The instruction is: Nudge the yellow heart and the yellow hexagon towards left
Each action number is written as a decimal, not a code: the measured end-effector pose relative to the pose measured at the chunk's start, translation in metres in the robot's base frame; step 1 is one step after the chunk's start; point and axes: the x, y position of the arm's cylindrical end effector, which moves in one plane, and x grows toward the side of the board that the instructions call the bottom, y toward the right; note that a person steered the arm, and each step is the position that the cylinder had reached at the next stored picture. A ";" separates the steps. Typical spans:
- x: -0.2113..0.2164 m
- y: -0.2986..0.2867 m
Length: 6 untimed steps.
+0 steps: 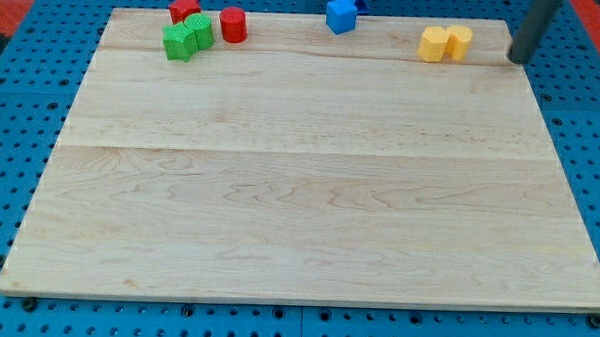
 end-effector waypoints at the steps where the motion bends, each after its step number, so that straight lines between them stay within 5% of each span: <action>1: 0.000 0.000; 6: 0.006 -0.084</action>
